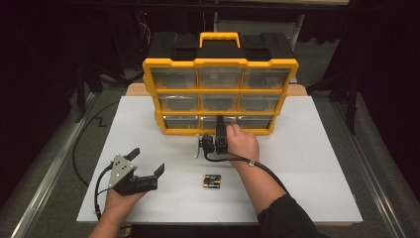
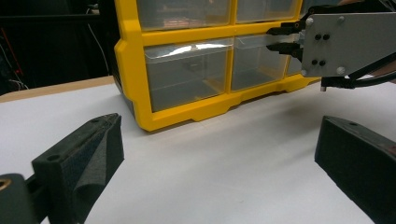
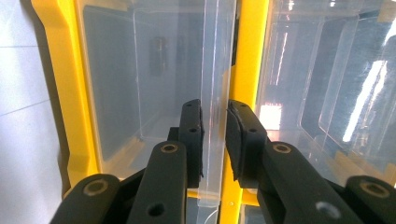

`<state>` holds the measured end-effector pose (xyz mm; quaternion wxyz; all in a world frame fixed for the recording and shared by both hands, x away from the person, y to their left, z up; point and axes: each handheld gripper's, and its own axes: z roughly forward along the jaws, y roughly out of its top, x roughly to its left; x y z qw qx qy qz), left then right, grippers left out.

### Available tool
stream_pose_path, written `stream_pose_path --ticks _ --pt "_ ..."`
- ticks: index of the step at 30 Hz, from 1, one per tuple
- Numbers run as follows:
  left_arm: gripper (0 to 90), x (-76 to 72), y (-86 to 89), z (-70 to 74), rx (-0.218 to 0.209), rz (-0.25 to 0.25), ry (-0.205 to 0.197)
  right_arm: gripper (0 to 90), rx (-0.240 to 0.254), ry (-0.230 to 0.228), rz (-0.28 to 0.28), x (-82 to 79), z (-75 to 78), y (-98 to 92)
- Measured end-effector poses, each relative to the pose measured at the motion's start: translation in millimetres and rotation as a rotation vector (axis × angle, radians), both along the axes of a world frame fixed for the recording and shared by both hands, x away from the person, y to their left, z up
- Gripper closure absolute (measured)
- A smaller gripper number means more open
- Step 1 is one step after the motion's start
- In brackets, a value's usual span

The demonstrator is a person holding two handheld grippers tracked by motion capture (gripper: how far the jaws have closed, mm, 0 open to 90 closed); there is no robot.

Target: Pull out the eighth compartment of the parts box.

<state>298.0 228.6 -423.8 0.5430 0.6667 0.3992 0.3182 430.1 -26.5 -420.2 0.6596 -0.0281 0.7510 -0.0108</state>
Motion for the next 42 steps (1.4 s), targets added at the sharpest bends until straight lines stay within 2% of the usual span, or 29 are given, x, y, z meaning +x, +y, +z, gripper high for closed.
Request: stream_pose_path --ticks 18,42 --pt "2.2 -0.1 0.5 0.3 -0.008 0.002 -0.005 78.8 0.006 0.019 -0.002 -2.8 2.2 -0.4" --pt "2.2 -0.4 0.5 0.6 -0.008 0.0 -0.008 79.0 0.004 0.022 0.0 -6.8 3.2 -2.3"
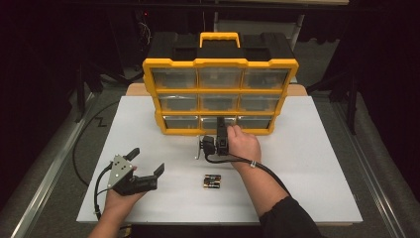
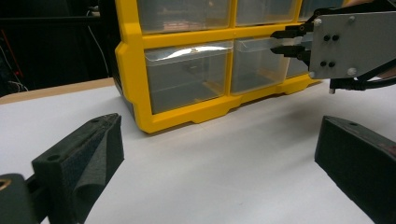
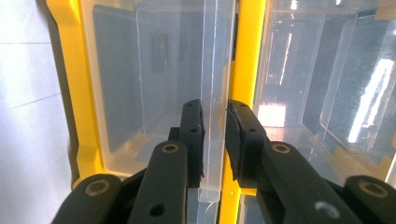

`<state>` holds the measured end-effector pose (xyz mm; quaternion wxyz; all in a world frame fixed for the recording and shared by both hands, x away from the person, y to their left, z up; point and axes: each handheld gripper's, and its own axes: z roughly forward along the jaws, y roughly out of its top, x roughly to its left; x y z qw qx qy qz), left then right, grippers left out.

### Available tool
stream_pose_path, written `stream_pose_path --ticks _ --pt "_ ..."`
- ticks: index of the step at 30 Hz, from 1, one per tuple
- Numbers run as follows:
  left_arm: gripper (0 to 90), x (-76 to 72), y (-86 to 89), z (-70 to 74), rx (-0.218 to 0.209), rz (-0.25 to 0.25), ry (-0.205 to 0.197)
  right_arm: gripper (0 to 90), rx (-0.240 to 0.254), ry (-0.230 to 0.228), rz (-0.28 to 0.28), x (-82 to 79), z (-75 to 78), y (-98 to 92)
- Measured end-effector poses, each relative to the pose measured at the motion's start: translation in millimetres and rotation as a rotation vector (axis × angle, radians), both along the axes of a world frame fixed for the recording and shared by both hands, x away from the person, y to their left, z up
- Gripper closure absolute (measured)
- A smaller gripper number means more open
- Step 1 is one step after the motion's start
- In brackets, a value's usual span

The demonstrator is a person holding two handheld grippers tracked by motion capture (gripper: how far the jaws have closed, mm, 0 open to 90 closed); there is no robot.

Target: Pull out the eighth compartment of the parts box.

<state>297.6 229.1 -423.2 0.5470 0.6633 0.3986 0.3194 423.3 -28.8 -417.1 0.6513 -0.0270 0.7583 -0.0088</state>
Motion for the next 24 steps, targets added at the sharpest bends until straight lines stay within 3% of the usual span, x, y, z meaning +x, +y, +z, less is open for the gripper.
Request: stream_pose_path --ticks 24 --pt "2.2 -0.5 -0.2 0.7 0.0 0.003 -0.004 78.9 -0.01 0.02 0.016 -19.5 3.4 -2.3"
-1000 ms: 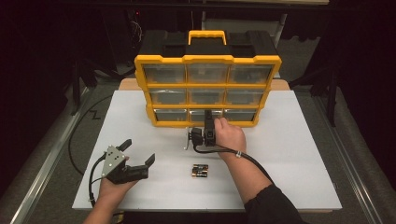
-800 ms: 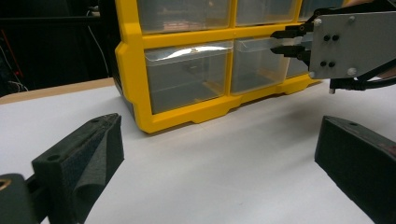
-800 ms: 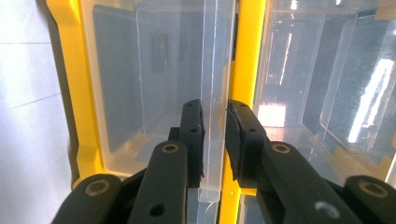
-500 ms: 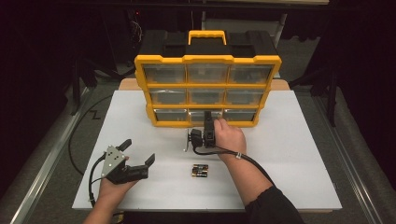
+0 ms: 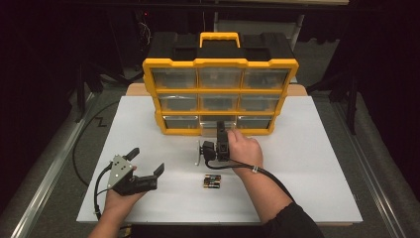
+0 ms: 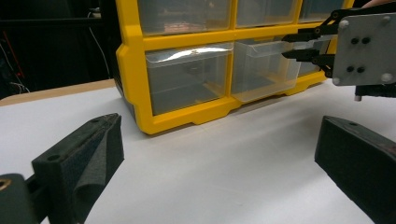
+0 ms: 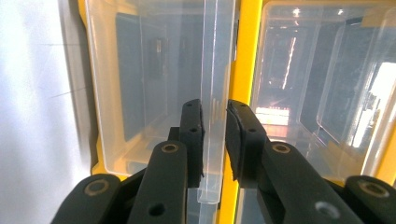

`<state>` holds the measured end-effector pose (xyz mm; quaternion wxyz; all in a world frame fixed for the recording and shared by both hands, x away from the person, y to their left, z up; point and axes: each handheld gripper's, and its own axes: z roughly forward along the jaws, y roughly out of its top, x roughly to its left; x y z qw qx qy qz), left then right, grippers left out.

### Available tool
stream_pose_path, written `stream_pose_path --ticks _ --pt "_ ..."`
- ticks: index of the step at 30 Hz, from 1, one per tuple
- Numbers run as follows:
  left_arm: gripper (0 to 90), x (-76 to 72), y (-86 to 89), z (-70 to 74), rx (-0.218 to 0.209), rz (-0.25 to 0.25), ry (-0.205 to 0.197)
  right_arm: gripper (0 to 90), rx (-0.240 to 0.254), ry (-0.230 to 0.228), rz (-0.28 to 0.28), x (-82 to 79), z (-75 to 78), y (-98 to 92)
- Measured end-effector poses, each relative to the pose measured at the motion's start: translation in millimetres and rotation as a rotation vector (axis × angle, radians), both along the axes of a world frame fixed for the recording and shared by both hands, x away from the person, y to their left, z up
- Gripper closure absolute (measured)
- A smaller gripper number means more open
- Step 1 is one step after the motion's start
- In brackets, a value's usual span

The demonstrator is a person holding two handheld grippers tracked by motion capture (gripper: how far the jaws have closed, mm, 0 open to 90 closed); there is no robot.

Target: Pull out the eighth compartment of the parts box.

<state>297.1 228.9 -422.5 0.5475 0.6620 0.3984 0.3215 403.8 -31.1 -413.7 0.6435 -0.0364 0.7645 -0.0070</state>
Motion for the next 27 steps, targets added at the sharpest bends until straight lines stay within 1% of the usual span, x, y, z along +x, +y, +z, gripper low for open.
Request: stream_pose_path --ticks 5,9,10,16,27 --pt "2.2 0.0 -0.3 -0.2 0.001 0.0 0.001 78.9 -0.003 0.002 0.008 -6.2 0.4 -0.9" --pt "2.2 0.2 -0.7 -0.4 0.004 -0.001 0.0 78.9 0.007 0.007 0.011 -11.7 0.2 -3.3" --pt "2.2 0.3 -0.7 -0.4 0.004 -0.001 0.001 78.9 0.005 0.008 0.014 -15.0 0.6 -4.1" --pt "2.2 0.1 -0.5 -0.1 0.004 0.001 0.0 78.8 0.005 0.011 0.021 -22.6 0.8 -3.2" --pt "2.2 0.1 0.0 0.2 -0.001 0.001 -0.001 78.8 0.005 0.02 0.022 -31.5 1.9 -3.7"
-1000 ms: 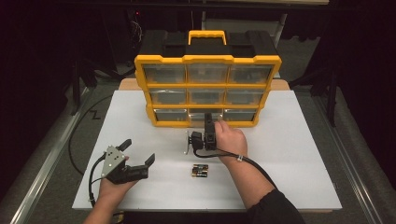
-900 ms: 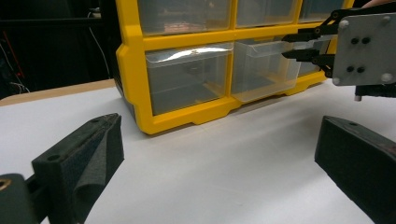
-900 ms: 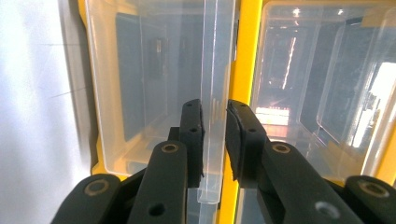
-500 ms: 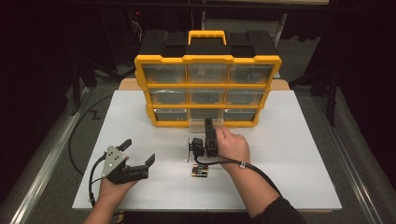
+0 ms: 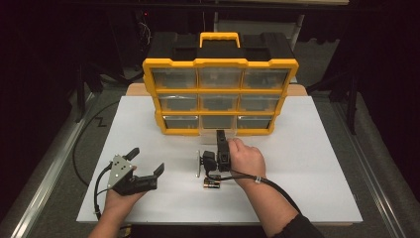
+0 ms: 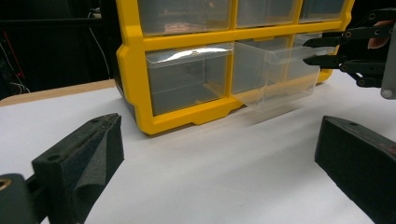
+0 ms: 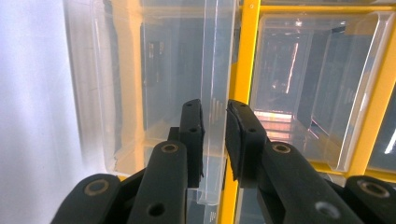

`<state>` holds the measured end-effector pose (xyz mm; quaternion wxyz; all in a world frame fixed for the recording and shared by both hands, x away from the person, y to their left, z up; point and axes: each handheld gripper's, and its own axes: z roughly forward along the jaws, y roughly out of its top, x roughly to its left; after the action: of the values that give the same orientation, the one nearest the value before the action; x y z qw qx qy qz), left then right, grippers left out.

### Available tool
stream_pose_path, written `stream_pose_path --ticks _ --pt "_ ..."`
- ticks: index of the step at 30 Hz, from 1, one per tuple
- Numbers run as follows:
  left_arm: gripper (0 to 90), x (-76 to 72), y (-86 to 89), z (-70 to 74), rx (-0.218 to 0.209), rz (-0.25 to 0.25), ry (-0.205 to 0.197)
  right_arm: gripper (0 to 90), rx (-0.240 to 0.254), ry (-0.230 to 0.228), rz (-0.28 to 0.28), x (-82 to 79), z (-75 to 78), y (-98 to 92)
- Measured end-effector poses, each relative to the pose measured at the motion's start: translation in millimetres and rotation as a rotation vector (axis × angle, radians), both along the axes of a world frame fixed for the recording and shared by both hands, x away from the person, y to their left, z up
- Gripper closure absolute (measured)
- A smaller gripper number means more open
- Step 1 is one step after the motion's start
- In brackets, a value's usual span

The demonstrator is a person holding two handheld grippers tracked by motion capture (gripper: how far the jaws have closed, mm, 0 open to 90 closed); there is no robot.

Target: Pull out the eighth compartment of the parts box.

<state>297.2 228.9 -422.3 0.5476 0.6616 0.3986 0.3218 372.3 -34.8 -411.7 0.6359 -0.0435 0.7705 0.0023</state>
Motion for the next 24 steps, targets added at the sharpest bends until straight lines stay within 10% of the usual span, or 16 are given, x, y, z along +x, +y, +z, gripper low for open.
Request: stream_pose_path --ticks 24 --pt "2.2 -0.2 -0.2 0.0 -0.003 -0.006 0.001 78.7 0.01 0.001 0.011 -15.8 -0.8 -2.0"
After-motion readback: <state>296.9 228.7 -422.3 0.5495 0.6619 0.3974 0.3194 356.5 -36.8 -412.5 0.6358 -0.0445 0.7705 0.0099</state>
